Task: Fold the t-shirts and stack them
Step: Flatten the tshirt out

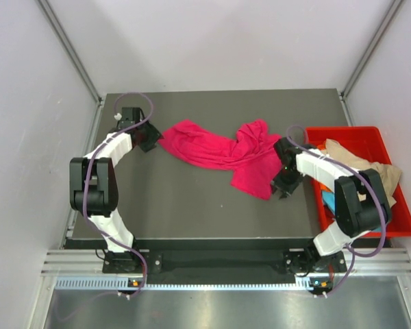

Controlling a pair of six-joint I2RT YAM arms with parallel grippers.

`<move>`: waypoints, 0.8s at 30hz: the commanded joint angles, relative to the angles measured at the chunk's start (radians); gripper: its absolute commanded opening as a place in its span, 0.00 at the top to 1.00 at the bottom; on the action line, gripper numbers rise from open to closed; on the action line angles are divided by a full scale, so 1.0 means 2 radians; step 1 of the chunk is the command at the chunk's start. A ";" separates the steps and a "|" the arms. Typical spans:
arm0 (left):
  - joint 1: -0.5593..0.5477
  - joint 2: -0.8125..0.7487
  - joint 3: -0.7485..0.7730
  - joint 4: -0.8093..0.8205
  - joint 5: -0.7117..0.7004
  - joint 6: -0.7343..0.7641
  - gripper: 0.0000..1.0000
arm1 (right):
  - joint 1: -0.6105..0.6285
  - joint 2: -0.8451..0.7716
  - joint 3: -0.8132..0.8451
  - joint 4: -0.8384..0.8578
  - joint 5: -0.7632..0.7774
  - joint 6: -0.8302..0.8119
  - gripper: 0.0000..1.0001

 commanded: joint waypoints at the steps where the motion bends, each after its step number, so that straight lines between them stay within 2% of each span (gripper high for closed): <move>1: 0.000 -0.002 -0.010 0.014 0.013 0.007 0.44 | 0.017 -0.025 -0.021 0.029 -0.030 0.054 0.65; 10: 0.000 -0.007 -0.019 0.021 0.014 0.010 0.44 | 0.052 -0.024 -0.052 0.065 -0.043 0.100 0.64; 17: 0.000 -0.005 -0.026 0.034 0.016 0.006 0.43 | 0.053 -0.010 -0.074 0.085 -0.026 0.109 0.66; 21: 0.000 -0.001 -0.025 0.044 0.014 0.006 0.41 | 0.053 -0.011 -0.085 0.098 -0.012 0.104 1.00; 24: 0.000 0.006 -0.013 0.038 0.003 0.007 0.41 | 0.053 -0.034 -0.074 0.072 0.031 0.086 1.00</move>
